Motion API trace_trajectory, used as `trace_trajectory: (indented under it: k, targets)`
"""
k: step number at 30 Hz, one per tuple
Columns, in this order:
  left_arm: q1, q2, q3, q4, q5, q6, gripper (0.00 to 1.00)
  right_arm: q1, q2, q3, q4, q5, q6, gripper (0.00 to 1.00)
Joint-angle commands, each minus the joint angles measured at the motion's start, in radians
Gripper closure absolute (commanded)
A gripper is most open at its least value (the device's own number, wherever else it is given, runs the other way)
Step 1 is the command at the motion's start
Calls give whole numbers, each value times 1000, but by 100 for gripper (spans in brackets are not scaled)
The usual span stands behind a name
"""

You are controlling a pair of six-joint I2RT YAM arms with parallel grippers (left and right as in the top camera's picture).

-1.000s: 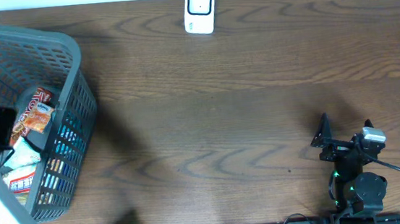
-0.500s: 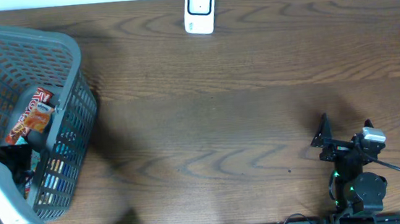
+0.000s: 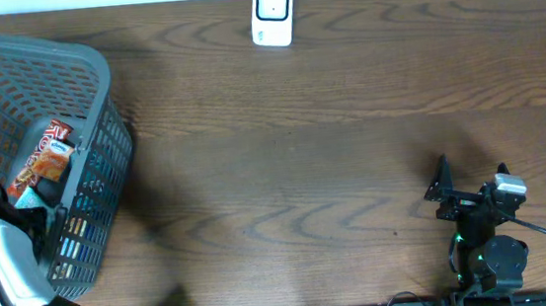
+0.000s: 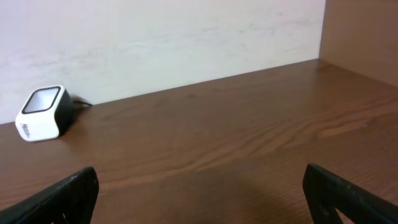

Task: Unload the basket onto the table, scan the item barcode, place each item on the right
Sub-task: 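Grasp the orange-and-white snack bag with the left gripper and lift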

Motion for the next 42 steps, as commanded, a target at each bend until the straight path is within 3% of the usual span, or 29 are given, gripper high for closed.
trace_trajectory:
  k: [1,5,6,8,9,18,25,30,42]
  targets:
    - [5,58,-32,15,-31,-42,2,0,-5,-1,-4,-2,-15,1]
    - [5,112,-34,35,-31,-41,4,0,-5,-1,-4,-2,-15,1]
    - [5,121,-34,38,-31,-41,17,0,-5,-1,-4,-2,-15,1]
    - [5,129,-34,38,-31,-41,75,0,-5,-1,-4,-2,-15,1]
    - [5,128,-34,38,-31,-41,92,0,-5,-1,-4,-2,-15,1]
    - [4,17,34,-16,-17,-24,93,0,-5,-1,-4,-2,-15,1]
    - [4,-140,192,-63,166,28,93,0,-5,-1,-4,-2,-15,1]
    - [4,-208,275,-65,264,32,93,0,-5,-1,-4,-2,-15,1]
    - [4,-278,299,10,302,47,93,0,-5,-1,-4,-2,-15,1]
